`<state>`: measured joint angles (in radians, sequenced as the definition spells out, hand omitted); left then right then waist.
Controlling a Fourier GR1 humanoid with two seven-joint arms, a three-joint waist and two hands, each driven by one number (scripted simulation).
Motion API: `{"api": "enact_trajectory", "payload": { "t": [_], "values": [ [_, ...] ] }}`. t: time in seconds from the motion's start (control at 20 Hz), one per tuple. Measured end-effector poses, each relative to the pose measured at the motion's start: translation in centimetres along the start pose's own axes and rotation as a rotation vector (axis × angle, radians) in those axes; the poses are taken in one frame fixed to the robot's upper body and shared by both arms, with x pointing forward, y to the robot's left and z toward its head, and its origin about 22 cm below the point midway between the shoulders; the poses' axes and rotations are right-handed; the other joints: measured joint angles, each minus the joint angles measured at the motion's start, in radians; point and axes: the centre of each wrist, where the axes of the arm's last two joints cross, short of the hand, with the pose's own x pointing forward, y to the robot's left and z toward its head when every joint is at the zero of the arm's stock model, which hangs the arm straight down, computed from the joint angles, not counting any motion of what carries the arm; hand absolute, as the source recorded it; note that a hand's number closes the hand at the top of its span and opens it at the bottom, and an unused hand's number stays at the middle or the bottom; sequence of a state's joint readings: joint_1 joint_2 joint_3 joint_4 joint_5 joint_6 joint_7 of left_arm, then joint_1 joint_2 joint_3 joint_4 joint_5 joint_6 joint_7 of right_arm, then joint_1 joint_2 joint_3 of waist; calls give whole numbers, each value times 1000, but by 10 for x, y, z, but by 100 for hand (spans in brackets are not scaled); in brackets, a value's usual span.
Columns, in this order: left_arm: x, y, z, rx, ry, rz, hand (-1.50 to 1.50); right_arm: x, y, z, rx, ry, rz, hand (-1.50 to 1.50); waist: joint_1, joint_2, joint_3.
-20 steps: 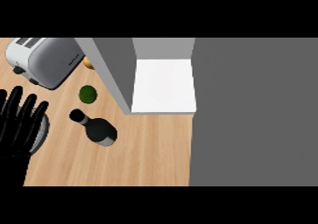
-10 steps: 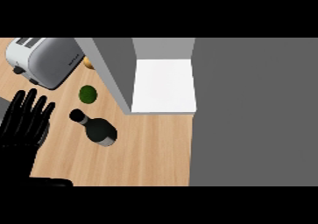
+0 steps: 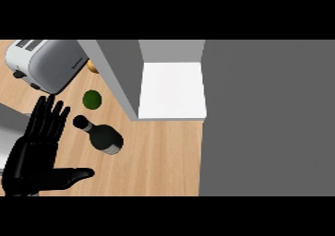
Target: Pick up the wine, place it into the cabinet and close the cabinet
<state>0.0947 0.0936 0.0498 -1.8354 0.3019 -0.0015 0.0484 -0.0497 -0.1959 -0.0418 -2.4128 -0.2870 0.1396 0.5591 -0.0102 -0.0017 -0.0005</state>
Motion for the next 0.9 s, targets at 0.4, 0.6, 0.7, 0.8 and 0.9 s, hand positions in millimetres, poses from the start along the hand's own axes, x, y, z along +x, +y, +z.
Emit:
{"api": "enact_trajectory", "payload": {
  "t": [0.4,0.6,0.7,0.8,0.9],
  "values": [
    [-29,16,-4,16,8,-10,-150,3,3,-4,6,-3,-18,-150,2,0,0],
    [-51,18,0,12,21,-11,-150,3,4,-5,7,-11,-25,-150,2,0,0],
    [-53,27,-1,6,31,-7,-150,5,1,-5,-3,-6,-16,-150,2,0,0],
    [-60,29,-1,-9,36,-7,-150,5,3,-7,-1,-9,-27,-150,3,0,0],
    [-68,27,-7,-17,40,-1,-150,6,-1,-6,-7,-14,-8,-150,1,0,0]
  ]
}}
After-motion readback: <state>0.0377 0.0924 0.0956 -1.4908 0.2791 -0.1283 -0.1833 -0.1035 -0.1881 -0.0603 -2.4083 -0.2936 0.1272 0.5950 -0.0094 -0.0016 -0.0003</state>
